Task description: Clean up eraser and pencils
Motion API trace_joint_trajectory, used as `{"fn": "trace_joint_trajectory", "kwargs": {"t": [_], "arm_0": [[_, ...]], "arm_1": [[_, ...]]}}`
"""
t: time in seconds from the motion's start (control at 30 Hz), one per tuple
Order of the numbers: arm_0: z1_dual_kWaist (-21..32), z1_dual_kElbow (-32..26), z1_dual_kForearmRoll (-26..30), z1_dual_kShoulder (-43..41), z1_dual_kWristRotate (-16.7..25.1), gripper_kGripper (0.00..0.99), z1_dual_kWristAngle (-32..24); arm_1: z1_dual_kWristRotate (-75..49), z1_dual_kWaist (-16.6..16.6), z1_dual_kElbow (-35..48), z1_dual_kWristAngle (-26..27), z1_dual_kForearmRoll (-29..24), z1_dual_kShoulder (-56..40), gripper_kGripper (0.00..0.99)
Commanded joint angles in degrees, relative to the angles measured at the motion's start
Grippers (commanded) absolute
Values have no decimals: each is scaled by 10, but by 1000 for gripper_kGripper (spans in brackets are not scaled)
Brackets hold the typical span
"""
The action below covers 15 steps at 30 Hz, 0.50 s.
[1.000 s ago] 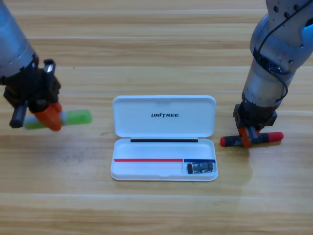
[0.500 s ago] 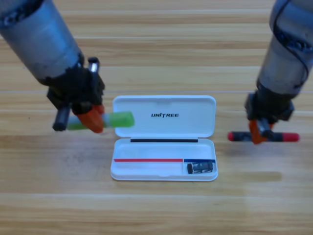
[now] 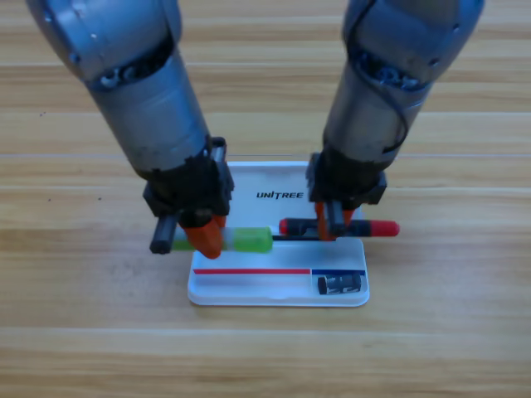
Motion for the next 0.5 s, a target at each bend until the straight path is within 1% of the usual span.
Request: {"fn": "trace_joint_trajectory", "kwargs": {"t": [0.03, 0.17, 0.27, 0.37, 0.5], "arm_0": [[-19, -5, 3, 37, -9, 0, 5], [-19, -6, 3, 42, -11, 0, 6], [-19, -3, 3, 40, -12, 0, 11], [-19, 13, 3, 21, -8, 0, 15], [-14, 19, 3, 5, 1, 0, 19]], "arm_1": [[10, 33, -8, 9, 19, 45, 0], [22, 33, -7, -8, 19, 37, 0], [46, 33, 10, -47, 19, 12, 0], [55, 19, 47, -58, 19, -33, 0], [60, -9, 96, -64, 19, -97, 0]]}}
